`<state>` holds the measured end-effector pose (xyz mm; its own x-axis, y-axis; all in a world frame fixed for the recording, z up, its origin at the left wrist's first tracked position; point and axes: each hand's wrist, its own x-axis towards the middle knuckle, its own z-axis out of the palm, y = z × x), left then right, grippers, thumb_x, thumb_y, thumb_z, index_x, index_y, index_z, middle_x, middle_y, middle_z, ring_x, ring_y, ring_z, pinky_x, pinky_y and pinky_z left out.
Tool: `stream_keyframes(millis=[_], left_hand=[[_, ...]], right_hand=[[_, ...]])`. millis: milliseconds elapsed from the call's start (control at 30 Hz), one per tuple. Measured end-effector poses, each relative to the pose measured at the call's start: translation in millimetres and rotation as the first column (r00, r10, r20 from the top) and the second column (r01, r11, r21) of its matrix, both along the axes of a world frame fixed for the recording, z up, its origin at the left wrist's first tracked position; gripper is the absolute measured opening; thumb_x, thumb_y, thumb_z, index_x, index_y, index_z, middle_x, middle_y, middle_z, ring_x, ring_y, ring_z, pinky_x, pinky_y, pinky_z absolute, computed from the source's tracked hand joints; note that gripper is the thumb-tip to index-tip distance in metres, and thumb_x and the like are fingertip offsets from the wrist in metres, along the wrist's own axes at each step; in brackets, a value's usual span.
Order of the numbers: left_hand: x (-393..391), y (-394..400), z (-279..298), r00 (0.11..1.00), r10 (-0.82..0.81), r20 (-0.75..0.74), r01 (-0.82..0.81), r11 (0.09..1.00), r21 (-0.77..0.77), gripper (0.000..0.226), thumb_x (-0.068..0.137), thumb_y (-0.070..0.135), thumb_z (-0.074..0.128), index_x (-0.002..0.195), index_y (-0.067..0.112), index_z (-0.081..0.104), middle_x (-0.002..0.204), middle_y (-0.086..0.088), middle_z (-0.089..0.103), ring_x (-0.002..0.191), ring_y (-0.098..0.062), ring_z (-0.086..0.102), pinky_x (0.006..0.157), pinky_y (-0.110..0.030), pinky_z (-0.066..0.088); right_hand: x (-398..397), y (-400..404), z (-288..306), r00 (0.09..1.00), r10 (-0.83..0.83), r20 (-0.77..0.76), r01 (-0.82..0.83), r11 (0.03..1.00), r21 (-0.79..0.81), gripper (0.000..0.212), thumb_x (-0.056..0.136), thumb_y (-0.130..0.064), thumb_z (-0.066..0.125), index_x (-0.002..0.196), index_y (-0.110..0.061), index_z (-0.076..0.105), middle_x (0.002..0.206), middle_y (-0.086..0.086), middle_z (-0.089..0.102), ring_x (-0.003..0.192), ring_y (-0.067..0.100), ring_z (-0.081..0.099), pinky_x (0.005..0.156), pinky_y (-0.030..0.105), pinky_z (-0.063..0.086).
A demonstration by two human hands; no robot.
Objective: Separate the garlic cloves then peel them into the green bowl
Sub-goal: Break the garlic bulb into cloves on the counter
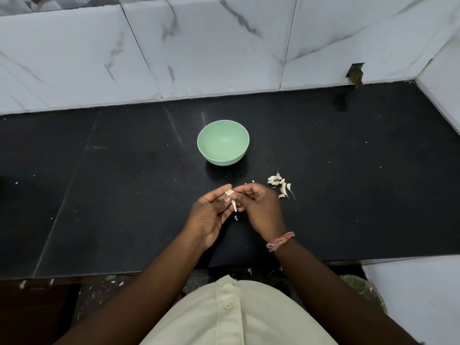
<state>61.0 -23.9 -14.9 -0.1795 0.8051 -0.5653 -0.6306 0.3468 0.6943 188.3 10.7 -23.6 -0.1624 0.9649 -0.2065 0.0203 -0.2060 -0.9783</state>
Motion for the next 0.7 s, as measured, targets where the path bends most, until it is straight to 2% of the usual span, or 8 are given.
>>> stream_keyframes(millis=[67,200,333,467,567,633,700], left_hand=[[-0.5,-1.3,-0.5,1.000,-0.004,-0.014,0.004,1.000,-0.009,0.034,0.095,-0.017,0.048,0.117,0.000,0.068,0.085,-0.009,0.075,0.083,-0.017,0.073,0.077,-0.028,0.063],[0.2,-2.2,-1.0,0.995,-0.006,-0.102,0.003,1.000,-0.031,0.032,0.093,-0.017,0.051,0.107,0.001,0.072,0.085,-0.011,0.074,0.082,-0.020,0.071,0.083,-0.033,0.062],[0.6,-0.3,1.7,0.991,-0.010,-0.130,0.006,0.999,-0.031,0.029,0.093,-0.017,0.052,0.104,0.000,0.072,0.085,-0.014,0.075,0.076,-0.022,0.073,0.068,-0.026,0.061],[0.7,1.6,0.1,0.988,-0.014,-0.151,0.007,0.999,-0.051,0.027,0.093,-0.016,0.053,0.105,0.000,0.072,0.085,-0.014,0.076,0.073,-0.021,0.073,0.069,-0.026,0.061],[-0.4,3.0,0.3,0.989,-0.023,-0.143,0.014,0.998,-0.062,0.029,0.094,-0.016,0.052,0.100,0.002,0.073,0.086,-0.013,0.076,0.074,-0.020,0.073,0.076,-0.028,0.063],[-2.2,4.7,0.6,0.993,-0.020,-0.116,0.011,0.997,-0.081,0.030,0.094,-0.017,0.050,0.097,0.003,0.073,0.084,-0.012,0.076,0.073,-0.019,0.073,0.075,-0.028,0.063],[-3.1,6.0,0.5,0.997,-0.019,-0.071,0.012,0.995,-0.099,0.030,0.095,-0.016,0.050,0.098,0.004,0.072,0.084,-0.011,0.076,0.073,-0.018,0.073,0.070,-0.027,0.062]], right_hand=[[0.6,-0.2,1.4,1.000,0.010,-0.027,-0.011,1.000,-0.020,0.007,0.087,0.000,0.076,0.087,-0.006,0.076,0.073,0.004,0.074,0.064,0.010,0.066,0.060,0.024,0.055],[-5.1,-4.5,2.8,1.000,-0.009,0.016,0.009,1.000,-0.012,0.015,0.089,0.004,0.072,0.082,-0.009,0.075,0.068,0.003,0.071,0.057,0.008,0.063,0.057,0.021,0.054],[-6.4,-1.5,3.8,0.998,-0.010,0.063,0.011,1.000,-0.015,0.023,0.091,0.003,0.070,0.077,-0.015,0.074,0.063,0.003,0.068,0.053,0.007,0.059,0.055,0.020,0.053],[-7.2,0.1,3.0,0.995,-0.008,0.095,0.011,0.999,-0.034,0.020,0.093,0.001,0.068,0.078,-0.012,0.074,0.061,0.005,0.064,0.048,0.006,0.056,0.054,0.018,0.050],[-5.7,1.2,1.7,0.995,-0.015,0.100,0.020,0.998,-0.055,0.018,0.095,-0.001,0.065,0.083,-0.010,0.074,0.060,0.005,0.064,0.046,0.007,0.056,0.053,0.018,0.050],[-4.3,2.5,0.2,0.997,-0.006,0.077,0.012,0.997,-0.080,0.017,0.096,-0.001,0.064,0.085,-0.008,0.074,0.062,0.007,0.065,0.049,0.009,0.059,0.056,0.020,0.052],[-3.3,3.2,-2.4,1.000,0.003,-0.018,-0.005,0.990,-0.140,0.015,0.098,0.000,0.062,0.088,-0.006,0.072,0.066,0.007,0.066,0.056,0.012,0.060,0.059,0.022,0.054]])
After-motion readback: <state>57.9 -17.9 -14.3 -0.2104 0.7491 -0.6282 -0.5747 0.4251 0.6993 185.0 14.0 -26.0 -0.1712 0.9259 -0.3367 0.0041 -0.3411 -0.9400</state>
